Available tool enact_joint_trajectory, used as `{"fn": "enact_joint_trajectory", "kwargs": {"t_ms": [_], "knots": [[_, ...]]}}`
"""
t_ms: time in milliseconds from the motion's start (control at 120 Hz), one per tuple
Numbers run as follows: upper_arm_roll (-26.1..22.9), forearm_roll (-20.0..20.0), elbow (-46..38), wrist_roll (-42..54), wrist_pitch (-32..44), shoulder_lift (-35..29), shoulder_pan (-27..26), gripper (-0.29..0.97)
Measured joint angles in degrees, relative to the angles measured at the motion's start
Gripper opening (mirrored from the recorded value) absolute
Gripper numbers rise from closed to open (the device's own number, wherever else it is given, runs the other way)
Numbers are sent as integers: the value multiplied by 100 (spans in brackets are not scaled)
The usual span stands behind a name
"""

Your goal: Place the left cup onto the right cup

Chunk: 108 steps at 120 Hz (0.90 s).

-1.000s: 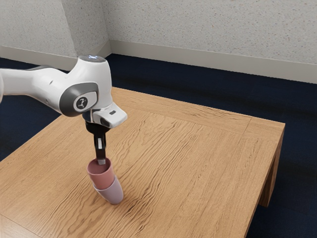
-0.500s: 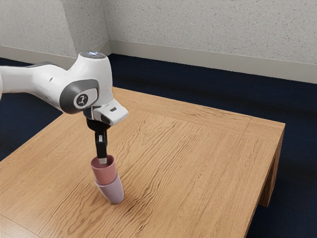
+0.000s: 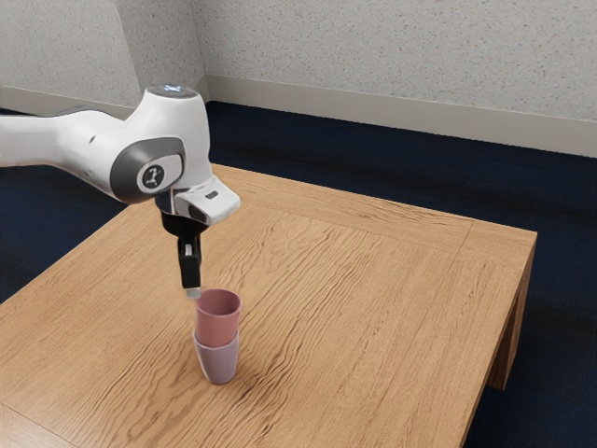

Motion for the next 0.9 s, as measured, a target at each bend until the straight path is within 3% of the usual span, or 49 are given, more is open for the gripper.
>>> {"fn": "enact_joint_trajectory", "kwargs": {"t_ms": [200, 367, 650, 900], "knots": [[-1, 6, 153, 7, -81, -10, 3, 68], [53, 27, 758, 22, -529, 63, 19, 68], [65, -17, 1211, 176, -970, 101, 334, 68], [72, 7, 2145, 329, -1428, 413, 476, 68]]}}
